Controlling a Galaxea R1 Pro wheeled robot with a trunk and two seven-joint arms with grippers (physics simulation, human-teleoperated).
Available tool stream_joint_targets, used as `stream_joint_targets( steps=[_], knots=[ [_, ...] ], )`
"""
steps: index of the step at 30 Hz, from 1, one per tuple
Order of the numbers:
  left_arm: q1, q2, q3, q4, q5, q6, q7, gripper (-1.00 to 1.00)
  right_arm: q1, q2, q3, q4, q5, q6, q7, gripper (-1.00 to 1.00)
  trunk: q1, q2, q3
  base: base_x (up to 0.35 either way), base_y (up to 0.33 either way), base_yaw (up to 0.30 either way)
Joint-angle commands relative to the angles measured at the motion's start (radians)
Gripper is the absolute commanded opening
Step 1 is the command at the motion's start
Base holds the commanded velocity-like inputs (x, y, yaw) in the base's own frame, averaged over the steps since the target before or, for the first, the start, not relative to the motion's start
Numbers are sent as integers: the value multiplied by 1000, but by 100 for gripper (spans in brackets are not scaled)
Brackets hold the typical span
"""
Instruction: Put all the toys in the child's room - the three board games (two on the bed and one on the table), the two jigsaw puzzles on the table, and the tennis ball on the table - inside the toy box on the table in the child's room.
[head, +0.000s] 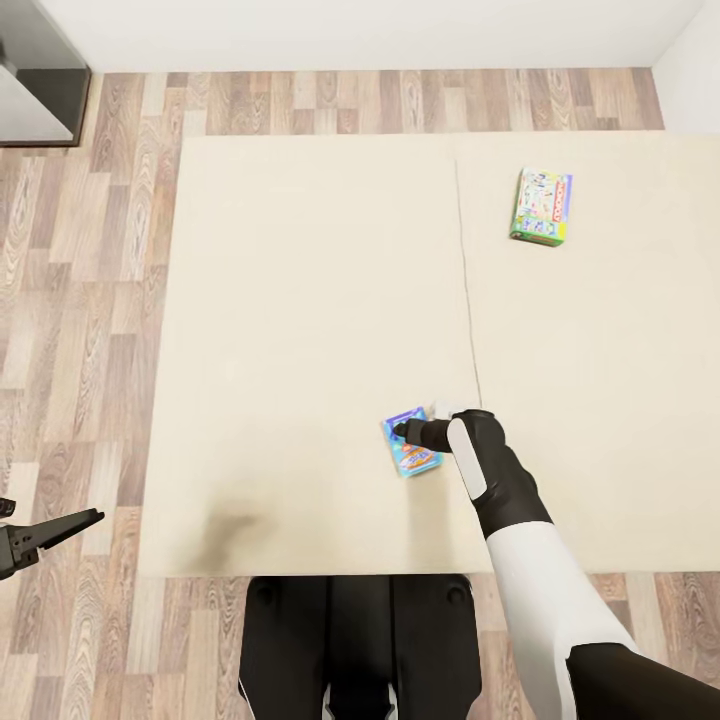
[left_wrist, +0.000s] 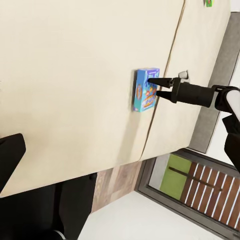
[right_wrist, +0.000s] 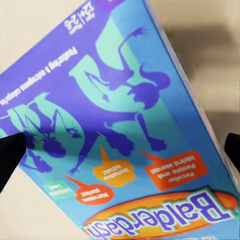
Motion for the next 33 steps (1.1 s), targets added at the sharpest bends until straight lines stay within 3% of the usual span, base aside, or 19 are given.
stream_joint_targets(
  steps=[1, 33],
  knots=[
    [0, 0, 0, 0, -1, 11, -5, 100, 0, 1, -2, -1, -11, 3, -9, 100, 1, -1, -1, 0, 97, 0],
    [0, 1, 0, 0, -1, 11, -5, 100, 0, 1, -2, -2, -11, 3, -9, 100, 1, -1, -1, 0, 52, 0]
  ],
)
